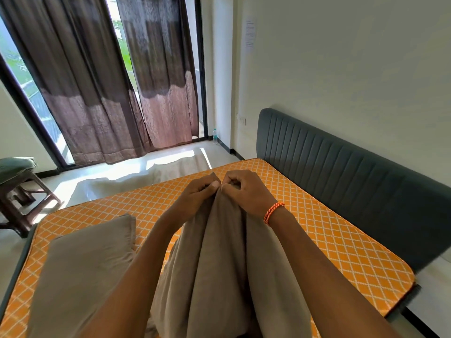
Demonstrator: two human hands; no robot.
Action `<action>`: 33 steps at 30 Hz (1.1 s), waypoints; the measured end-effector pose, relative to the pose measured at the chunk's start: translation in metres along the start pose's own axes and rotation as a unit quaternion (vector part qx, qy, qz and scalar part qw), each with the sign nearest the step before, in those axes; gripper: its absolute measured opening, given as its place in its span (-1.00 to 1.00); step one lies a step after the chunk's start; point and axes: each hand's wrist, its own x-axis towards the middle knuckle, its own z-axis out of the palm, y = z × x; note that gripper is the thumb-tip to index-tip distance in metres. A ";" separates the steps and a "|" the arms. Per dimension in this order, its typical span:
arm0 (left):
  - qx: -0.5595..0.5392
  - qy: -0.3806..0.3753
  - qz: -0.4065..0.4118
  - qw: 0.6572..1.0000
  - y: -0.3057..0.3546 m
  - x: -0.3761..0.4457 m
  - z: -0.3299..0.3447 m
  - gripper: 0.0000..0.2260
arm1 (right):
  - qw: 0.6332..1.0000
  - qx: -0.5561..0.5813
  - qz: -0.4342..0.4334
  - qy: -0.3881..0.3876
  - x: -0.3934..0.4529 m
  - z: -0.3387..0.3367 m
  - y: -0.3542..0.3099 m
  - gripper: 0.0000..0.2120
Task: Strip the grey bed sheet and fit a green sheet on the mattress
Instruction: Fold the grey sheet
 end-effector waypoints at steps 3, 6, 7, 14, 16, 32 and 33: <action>0.039 0.003 0.023 0.999 0.005 0.000 0.002 -0.70 | 1.000 0.018 -0.002 0.016 -0.001 0.001 -0.002 -0.74; 0.073 0.021 0.051 0.996 0.007 0.001 -0.001 -0.73 | 0.999 0.026 0.006 0.030 0.000 -0.002 -0.001 -0.74; 0.079 0.031 0.058 0.995 0.007 0.001 -0.004 -0.74 | 0.999 0.029 0.008 0.030 0.000 -0.002 0.001 -0.73; 0.135 0.108 0.086 0.981 0.006 0.009 -0.015 -0.81 | 0.997 0.076 0.014 0.005 -0.001 -0.003 0.004 -0.78; 0.148 0.117 0.086 0.978 0.007 0.010 -0.016 -0.82 | 0.996 0.093 0.002 0.007 -0.004 -0.003 0.003 -0.79; 0.122 0.008 -0.001 0.993 0.015 0.009 -0.026 -0.78 | 0.996 0.079 -0.018 0.026 -0.005 -0.001 0.008 -0.83; 0.118 0.001 0.000 0.993 0.015 0.009 -0.026 -0.78 | 0.997 0.078 -0.018 0.025 -0.006 0.000 0.009 -0.83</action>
